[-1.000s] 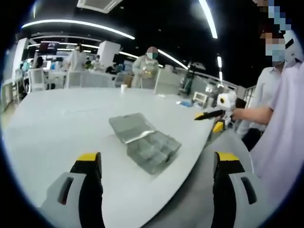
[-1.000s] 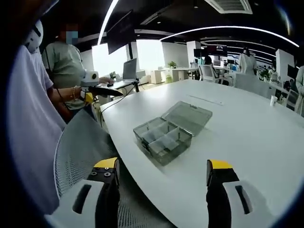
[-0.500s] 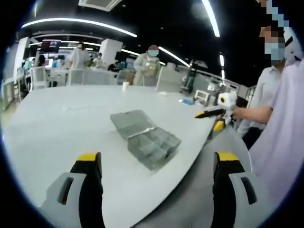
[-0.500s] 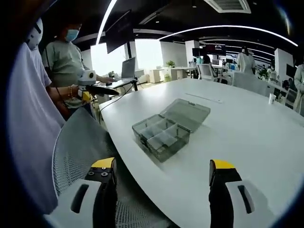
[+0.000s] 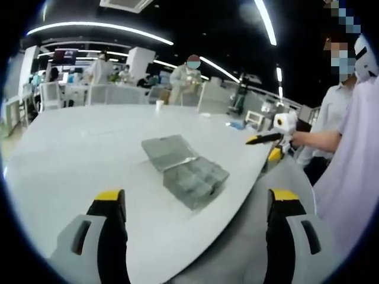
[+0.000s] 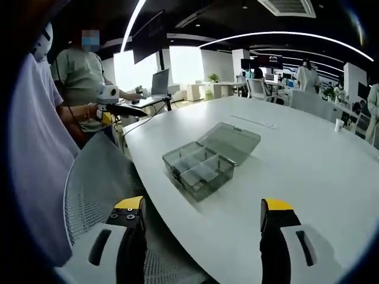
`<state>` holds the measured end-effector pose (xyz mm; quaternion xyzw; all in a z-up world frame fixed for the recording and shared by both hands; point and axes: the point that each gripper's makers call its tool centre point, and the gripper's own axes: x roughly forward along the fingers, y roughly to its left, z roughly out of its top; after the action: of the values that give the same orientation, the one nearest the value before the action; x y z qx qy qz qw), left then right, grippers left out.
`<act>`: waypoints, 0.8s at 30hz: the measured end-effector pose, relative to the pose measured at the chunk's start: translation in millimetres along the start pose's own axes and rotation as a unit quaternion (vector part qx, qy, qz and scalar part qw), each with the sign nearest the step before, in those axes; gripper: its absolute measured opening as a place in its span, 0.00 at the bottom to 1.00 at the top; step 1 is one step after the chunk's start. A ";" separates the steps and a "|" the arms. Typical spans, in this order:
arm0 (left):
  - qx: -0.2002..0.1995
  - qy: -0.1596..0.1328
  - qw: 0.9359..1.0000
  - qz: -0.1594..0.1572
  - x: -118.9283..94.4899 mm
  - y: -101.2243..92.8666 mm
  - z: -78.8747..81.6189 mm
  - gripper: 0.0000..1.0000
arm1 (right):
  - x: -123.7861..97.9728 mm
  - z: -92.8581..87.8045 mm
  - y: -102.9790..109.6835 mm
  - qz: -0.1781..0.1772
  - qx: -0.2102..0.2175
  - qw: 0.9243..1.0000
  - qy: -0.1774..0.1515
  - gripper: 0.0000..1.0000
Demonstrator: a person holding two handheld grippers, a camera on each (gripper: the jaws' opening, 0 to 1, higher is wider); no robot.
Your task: Insert the divider into the dual guide fixture by aligning both edges with the guide slots and pushing it downward to the bottom, including one-sided entry, uneven engagement, binding, and posture correction.
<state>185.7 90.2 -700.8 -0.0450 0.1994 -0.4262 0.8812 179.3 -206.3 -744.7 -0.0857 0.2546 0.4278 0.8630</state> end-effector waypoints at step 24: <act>0.002 0.005 1.000 0.001 3.3 1.9 0.4 0.96 | -0.3 -3.8 -9.9 -0.014 -0.001 1.000 0.012 0.81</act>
<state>189.1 88.8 -701.9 -0.0410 0.2028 -0.4261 0.8807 185.5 -214.1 -748.5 -0.0954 0.2634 0.4147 0.8658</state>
